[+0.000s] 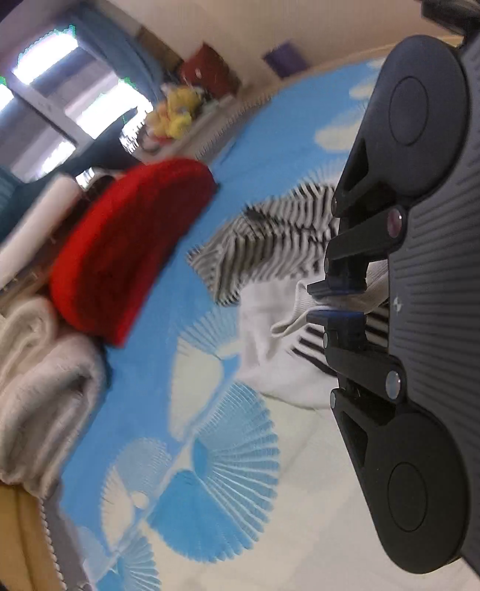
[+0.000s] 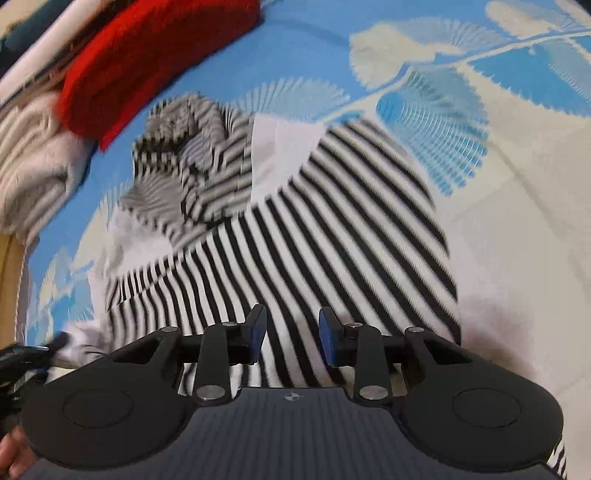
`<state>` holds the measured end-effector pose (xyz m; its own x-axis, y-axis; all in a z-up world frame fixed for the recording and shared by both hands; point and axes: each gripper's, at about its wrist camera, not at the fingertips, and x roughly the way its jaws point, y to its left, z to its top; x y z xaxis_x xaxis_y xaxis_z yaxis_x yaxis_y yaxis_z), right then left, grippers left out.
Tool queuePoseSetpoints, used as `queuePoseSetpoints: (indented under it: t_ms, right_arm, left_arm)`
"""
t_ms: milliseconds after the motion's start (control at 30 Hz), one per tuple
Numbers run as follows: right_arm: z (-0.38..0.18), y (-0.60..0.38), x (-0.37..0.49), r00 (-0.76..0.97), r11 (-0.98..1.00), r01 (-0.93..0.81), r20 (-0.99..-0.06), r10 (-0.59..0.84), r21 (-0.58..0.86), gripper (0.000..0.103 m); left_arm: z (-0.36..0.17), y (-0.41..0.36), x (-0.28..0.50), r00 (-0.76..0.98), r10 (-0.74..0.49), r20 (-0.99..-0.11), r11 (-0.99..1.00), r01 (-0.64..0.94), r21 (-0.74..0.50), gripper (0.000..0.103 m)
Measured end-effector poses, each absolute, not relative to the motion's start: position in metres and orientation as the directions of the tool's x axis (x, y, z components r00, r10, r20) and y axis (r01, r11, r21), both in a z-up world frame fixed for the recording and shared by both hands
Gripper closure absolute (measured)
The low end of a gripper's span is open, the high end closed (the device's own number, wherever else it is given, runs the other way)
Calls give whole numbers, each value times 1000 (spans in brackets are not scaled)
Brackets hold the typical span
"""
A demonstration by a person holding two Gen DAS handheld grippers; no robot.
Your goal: Fold small clothes
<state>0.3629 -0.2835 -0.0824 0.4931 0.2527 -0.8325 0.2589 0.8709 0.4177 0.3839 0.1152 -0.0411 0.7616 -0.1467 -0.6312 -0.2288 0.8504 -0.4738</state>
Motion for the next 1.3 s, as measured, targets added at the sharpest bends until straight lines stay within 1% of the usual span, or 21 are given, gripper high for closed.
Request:
queuePoseSetpoints:
  t_ms: [33, 67, 133, 167, 233, 267, 300, 333, 367, 433, 500, 533, 567, 700, 800, 833, 867, 933, 1033, 1200, 1300]
  right_arm:
    - [-82, -284, 363, 500, 871, 267, -832, 242, 413, 70]
    - [-83, -286, 363, 499, 869, 279, -835, 232, 408, 70]
    - [-91, -288, 365, 473, 859, 319, -853, 222, 400, 70]
    - [-97, -290, 365, 451, 854, 341, -865, 218, 393, 70]
    - [-108, -293, 366, 410, 844, 383, -888, 210, 377, 70]
    - [-110, -294, 366, 401, 839, 396, -892, 208, 373, 70]
    - [-111, -294, 366, 400, 836, 402, -893, 207, 374, 70]
    - [-111, -294, 366, 402, 836, 401, -892, 207, 374, 70]
    - [-110, -293, 367, 405, 839, 396, -891, 206, 374, 70]
    - [-108, -292, 367, 412, 843, 386, -888, 205, 374, 69]
    - [-112, -292, 367, 403, 845, 387, -892, 206, 370, 67]
    - [-114, -292, 367, 397, 844, 390, -894, 207, 368, 67]
    - [-115, -292, 367, 393, 843, 394, -896, 206, 367, 67]
    - [-107, -290, 369, 422, 860, 374, -889, 175, 347, 67]
    - [-106, -292, 371, 433, 869, 360, -886, 168, 340, 62]
    - [-111, -296, 372, 412, 859, 377, -893, 181, 348, 62]
    - [-116, -300, 372, 394, 847, 396, -899, 192, 354, 62]
    - [-120, -305, 370, 384, 834, 415, -901, 202, 363, 62]
    - [-106, -301, 368, 421, 864, 377, -893, 160, 333, 62]
    - [-81, -295, 363, 495, 924, 289, -865, 81, 252, 62]
    - [-66, -294, 357, 533, 944, 250, -845, 52, 216, 62]
  left_arm:
    - [-44, 119, 383, 748, -149, -647, 840, -249, -482, 91]
    - [-53, 124, 382, 705, -114, -700, 831, -318, -456, 88]
    - [-70, 133, 380, 607, -3, -794, 822, -450, -348, 84]
    - [-76, 136, 379, 579, 32, -815, 811, -491, -317, 84]
    - [-71, 131, 380, 602, 44, -797, 840, -455, -296, 84]
    - [-66, 125, 382, 624, 40, -780, 864, -413, -287, 82]
    - [-62, 118, 382, 646, 20, -763, 886, -365, -285, 76]
    - [-61, 111, 385, 656, -36, -754, 902, -303, -307, 62]
    - [-64, 107, 385, 647, -80, -758, 903, -276, -331, 56]
    - [-89, 109, 394, 561, -160, -812, 869, -310, -385, 55]
    - [-119, 115, 397, 422, -178, -889, 844, -398, -359, 57]
    - [-131, 118, 396, 379, -163, -911, 840, -431, -330, 69]
    - [-128, 119, 397, 393, -140, -909, 845, -431, -317, 71]
    - [-103, 106, 399, 489, -41, -872, 917, -329, -228, 67]
    - [-119, 107, 401, 440, -98, -893, 896, -351, -271, 67]
    - [-129, 110, 402, 400, -123, -908, 879, -382, -287, 67]
    - [-131, 109, 401, 407, -121, -905, 872, -393, -293, 67]
    - [-123, 104, 401, 429, -59, -902, 900, -367, -234, 67]
    - [-106, 94, 399, 494, 22, -869, 938, -311, -153, 67]
    - [-96, 85, 393, 532, 21, -846, 947, -282, -153, 63]
    - [-90, 75, 388, 563, 22, -826, 956, -255, -148, 57]
